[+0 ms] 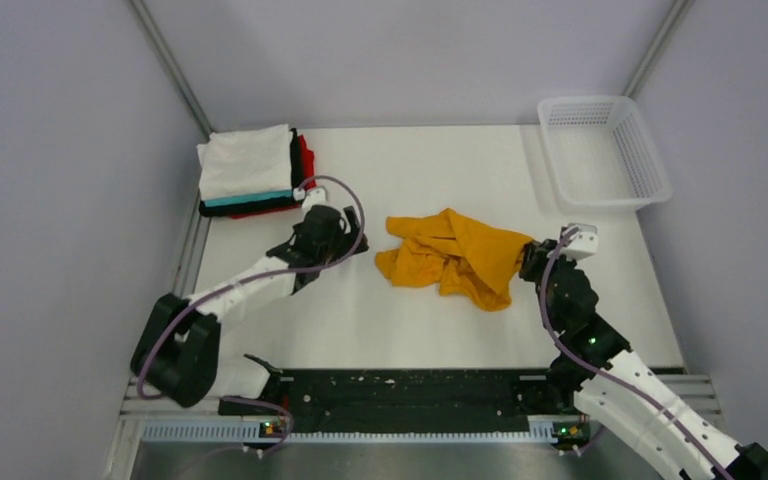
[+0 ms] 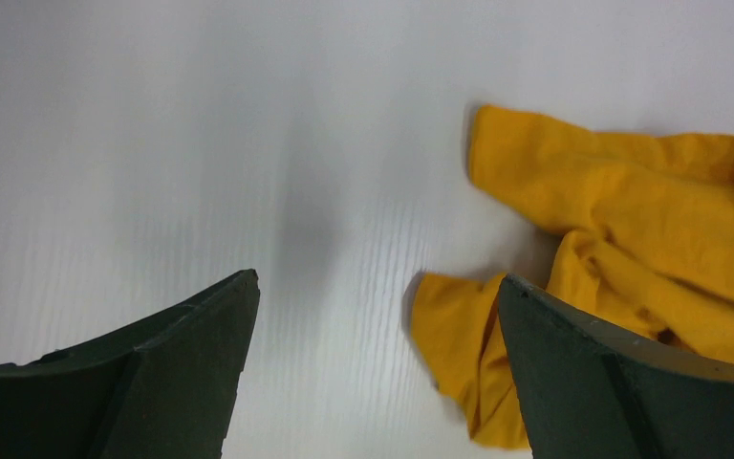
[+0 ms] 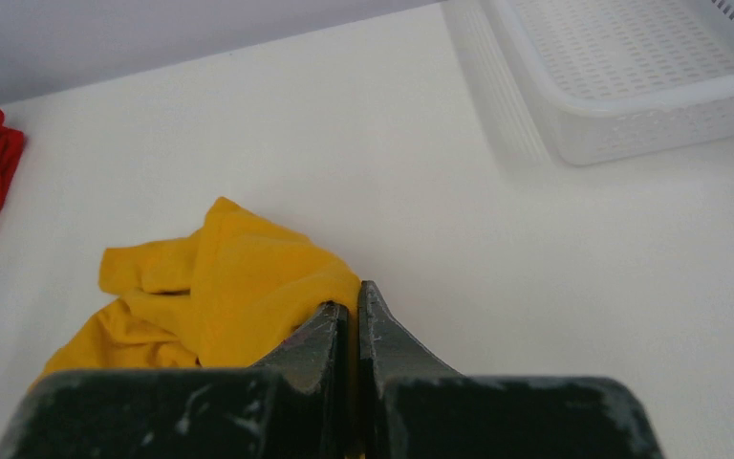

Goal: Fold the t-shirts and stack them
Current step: Flatten out the tshirt

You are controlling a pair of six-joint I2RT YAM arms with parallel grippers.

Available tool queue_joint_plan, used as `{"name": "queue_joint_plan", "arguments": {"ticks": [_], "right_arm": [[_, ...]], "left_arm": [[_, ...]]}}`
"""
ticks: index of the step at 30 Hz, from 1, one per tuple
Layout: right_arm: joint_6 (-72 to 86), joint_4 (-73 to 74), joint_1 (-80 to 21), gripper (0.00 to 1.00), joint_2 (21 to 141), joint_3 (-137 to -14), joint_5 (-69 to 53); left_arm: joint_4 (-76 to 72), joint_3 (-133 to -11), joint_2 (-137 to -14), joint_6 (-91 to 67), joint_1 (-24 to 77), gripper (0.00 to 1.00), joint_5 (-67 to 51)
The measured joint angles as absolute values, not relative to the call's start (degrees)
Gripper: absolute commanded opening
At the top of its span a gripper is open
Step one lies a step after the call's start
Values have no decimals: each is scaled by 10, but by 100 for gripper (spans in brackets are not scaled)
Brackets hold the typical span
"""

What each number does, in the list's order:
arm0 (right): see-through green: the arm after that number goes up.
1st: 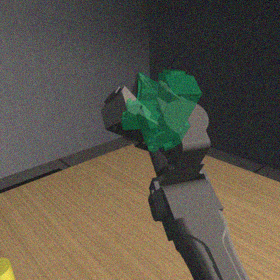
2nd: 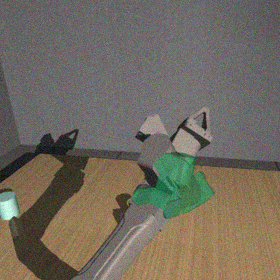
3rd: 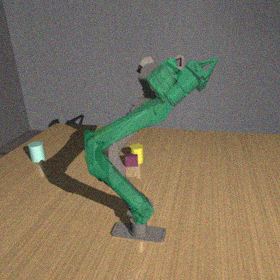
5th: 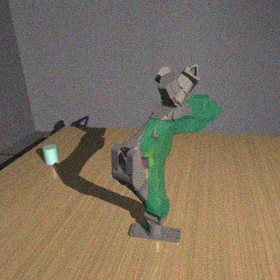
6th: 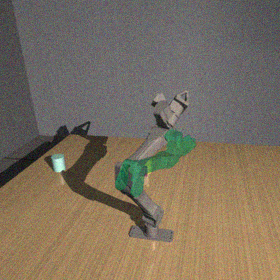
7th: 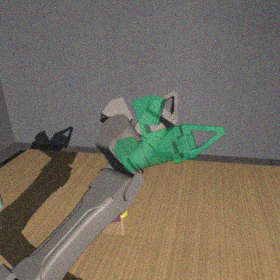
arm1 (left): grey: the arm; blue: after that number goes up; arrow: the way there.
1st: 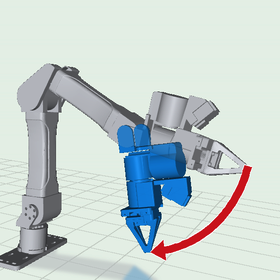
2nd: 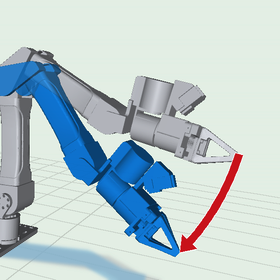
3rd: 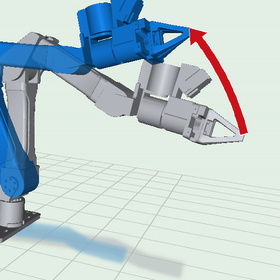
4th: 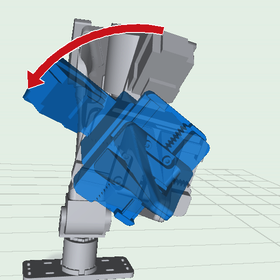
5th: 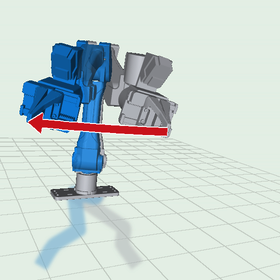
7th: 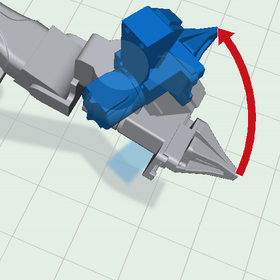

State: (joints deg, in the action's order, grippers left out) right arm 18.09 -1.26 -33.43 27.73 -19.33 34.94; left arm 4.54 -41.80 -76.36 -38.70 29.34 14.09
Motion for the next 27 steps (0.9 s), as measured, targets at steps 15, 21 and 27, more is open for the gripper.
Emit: {"name": "queue_joint_plan", "arguments": {"ticks": [15, 21, 27], "right_arm": [[196, 11, -332, 0, 351, -192, 314], [196, 11, -332, 0, 333, -192, 314], [196, 11, -332, 0, 319, -192, 316]], "left_arm": [[171, -803, -1154, -299, 297, 82, 50], [195, -863, -1200, -291, 309, 62, 36], [196, -889, -1223, -292, 334, 34, 62]]}}
